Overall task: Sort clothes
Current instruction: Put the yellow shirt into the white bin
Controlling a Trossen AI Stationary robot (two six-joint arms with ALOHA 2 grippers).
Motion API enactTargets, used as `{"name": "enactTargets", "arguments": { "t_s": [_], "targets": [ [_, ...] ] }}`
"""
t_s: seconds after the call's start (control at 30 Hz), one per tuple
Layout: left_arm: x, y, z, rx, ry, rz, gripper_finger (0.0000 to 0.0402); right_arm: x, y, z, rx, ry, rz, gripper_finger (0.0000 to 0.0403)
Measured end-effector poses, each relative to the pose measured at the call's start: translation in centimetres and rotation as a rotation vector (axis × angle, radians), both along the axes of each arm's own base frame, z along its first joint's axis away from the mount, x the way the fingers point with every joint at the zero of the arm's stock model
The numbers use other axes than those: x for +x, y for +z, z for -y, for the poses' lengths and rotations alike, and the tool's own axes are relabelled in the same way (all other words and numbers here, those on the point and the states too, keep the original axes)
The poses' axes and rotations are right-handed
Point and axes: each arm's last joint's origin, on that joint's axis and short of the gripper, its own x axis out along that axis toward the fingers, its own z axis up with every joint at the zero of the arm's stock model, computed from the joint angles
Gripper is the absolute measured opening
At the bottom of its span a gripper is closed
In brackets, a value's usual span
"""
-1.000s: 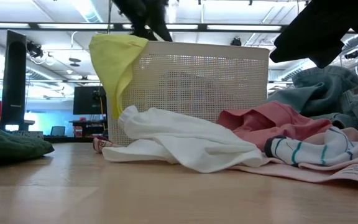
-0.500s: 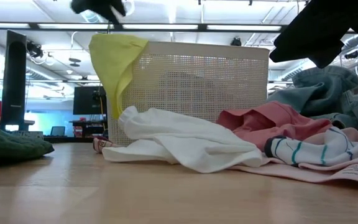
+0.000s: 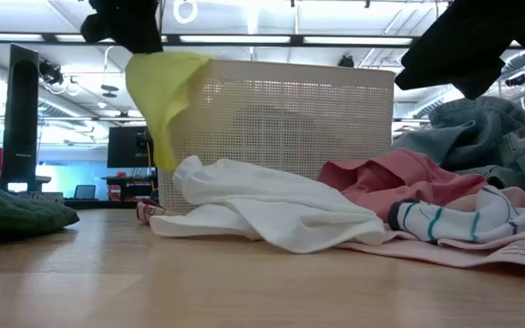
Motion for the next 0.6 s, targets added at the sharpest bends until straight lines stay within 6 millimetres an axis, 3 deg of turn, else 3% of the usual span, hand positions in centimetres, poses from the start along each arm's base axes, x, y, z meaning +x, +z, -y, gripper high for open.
{"name": "enactTargets", "arguments": {
  "t_s": [0.13, 0.37, 0.6],
  "targets": [
    [0.6, 1.3, 0.1, 0.013, -0.072, 0.064, 0.0017, 0.0, 0.0, 0.0, 0.0, -0.001, 0.0, 0.0115],
    [0.8, 3.8, -1.0, 0.099, -0.057, 0.127, 0.0004, 0.0, 0.0, 0.0, 0.0, 0.0, 0.0, 0.0115],
    [2.5, 6.1, -3.9, 0.231, -0.049, 0.315, 0.0002, 0.0, 0.0, 0.0, 0.0, -0.001, 0.0, 0.0115]
  ]
}}
